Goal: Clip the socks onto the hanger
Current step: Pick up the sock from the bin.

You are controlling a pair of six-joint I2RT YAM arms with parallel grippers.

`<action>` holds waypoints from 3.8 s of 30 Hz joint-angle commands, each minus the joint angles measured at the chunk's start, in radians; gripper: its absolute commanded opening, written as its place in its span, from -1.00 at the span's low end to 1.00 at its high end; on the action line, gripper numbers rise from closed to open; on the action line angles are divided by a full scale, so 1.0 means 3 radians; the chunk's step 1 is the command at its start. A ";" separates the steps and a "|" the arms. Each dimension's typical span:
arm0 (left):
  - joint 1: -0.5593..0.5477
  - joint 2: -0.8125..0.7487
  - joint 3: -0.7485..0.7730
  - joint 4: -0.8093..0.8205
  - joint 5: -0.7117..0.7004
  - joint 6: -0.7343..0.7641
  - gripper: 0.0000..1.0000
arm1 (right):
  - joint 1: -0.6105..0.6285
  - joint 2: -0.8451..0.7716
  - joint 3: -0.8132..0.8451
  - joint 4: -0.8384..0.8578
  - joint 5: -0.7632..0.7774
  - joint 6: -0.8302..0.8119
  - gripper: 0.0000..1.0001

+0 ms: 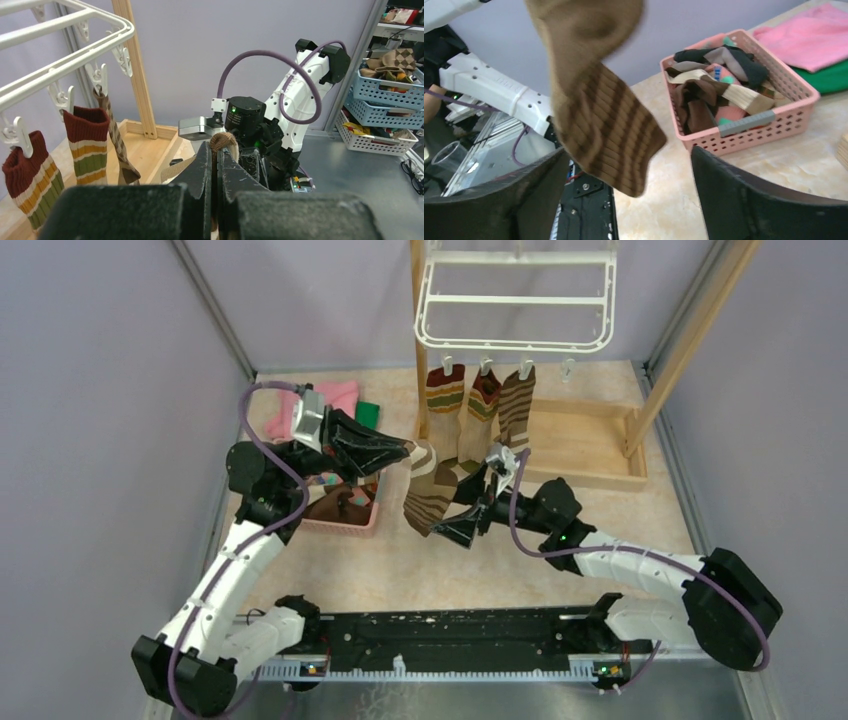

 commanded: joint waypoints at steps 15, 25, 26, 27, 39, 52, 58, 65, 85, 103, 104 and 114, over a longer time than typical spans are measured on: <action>-0.0028 -0.0498 -0.1306 -0.0132 -0.1100 0.0905 0.48 | 0.0236 -0.1265 -0.0314 -0.0397 0.0520 -0.0038 -1.00; -0.0025 -0.1034 -0.1983 0.0016 -0.1266 0.0528 0.98 | 0.0232 -0.2245 -0.0750 -0.0735 0.2007 0.0675 -1.00; -0.0030 -0.1041 -0.2043 0.0116 -0.1083 0.0438 0.98 | 0.0231 -0.2290 -0.0793 -0.0718 0.2113 0.0761 -1.00; -0.0029 -0.1042 -0.2133 0.0317 -0.0895 0.0335 0.96 | 0.0230 -0.2325 -0.0849 -0.0677 0.2204 0.0857 -1.00; -0.0521 -0.1162 -0.2750 0.1525 -0.1175 0.0991 0.85 | 0.0178 -0.2367 -0.1218 -0.0347 0.2716 0.1774 -1.00; -0.1784 0.0199 -0.2433 0.1788 -0.2293 0.3564 0.93 | -0.0088 -0.2213 -0.1400 -0.0281 0.2526 0.2505 -1.00; -0.1818 0.0835 -0.2149 0.2120 -0.2278 0.3705 0.85 | -0.0108 -0.2005 -0.1469 -0.0048 0.2417 0.2709 -1.00; -0.1831 0.1238 -0.1932 0.2120 -0.2211 0.3746 0.50 | -0.0128 -0.1903 -0.1498 0.0078 0.2348 0.2792 -1.00; -0.1850 0.0912 -0.2286 0.1681 -0.2090 0.4068 0.47 | -0.0200 -0.1907 -0.1554 0.0108 0.2356 0.2969 -1.00; -0.2073 0.1702 -0.2108 0.2786 -0.2985 0.4510 0.30 | -0.0204 -0.1616 -0.1550 0.0400 0.2263 0.3172 -1.00; -0.2080 0.1716 -0.2091 0.2802 -0.2982 0.4504 0.29 | -0.0206 -0.1610 -0.1554 0.0404 0.2268 0.3185 -1.00; -0.2162 0.1708 -0.2085 0.2873 -0.2829 0.4366 0.12 | -0.0208 -0.1595 -0.1586 0.0432 0.2316 0.3252 -1.00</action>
